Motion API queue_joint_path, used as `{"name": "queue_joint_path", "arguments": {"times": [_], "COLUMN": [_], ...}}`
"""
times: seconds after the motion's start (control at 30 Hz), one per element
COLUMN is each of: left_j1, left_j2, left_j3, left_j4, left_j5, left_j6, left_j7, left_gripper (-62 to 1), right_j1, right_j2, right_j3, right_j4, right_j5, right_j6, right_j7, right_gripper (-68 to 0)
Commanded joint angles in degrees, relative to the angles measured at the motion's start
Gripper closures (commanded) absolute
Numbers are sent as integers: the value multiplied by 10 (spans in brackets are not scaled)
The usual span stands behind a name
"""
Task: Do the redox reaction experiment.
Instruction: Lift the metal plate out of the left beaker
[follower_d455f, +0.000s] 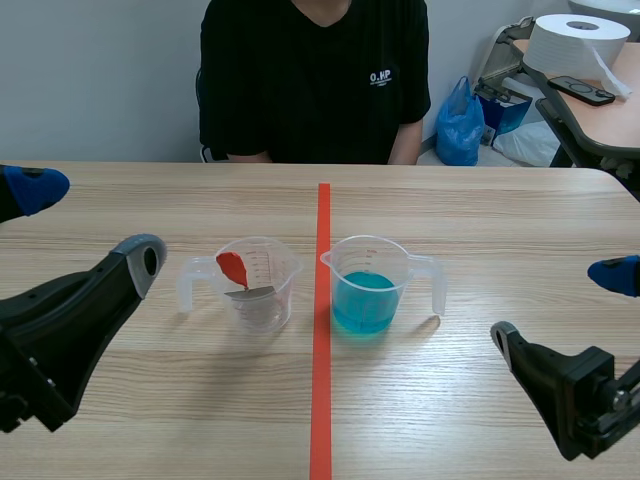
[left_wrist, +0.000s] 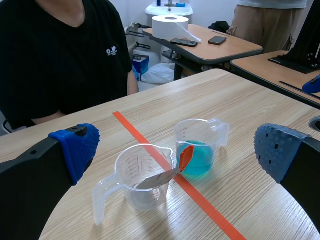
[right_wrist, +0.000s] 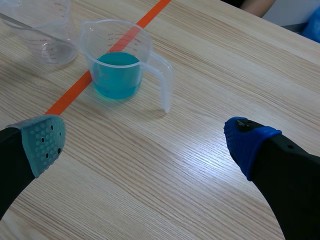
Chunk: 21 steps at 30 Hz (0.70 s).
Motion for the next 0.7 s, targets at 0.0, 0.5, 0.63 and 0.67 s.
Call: {"name": "queue_joint_path", "arguments": {"times": [0.0, 0.5, 0.63, 0.67], "left_j1": [-2, -2, -2, -2], "left_j2": [4, 4, 4, 4], "left_j3": [-2, -2, -2, -2], "left_j4": [8, 8, 8, 8], "left_j5": [-5, -5, -5, -5], "left_j6": [3, 3, 3, 3], "left_j7": [-8, -8, -8, -8], "left_gripper": [-623, -623, -623, -623], "right_j1": [5, 5, 5, 5], "right_j2": [2, 3, 3, 3], "right_j3": [1, 1, 1, 1], "right_j4": [9, 9, 9, 9], "right_j5": [2, 2, -3, -3], "right_j6": [-2, -2, -1, -1], "right_j7": [11, 16, 20, 22], "right_gripper": [-679, -679, -679, -679]}}
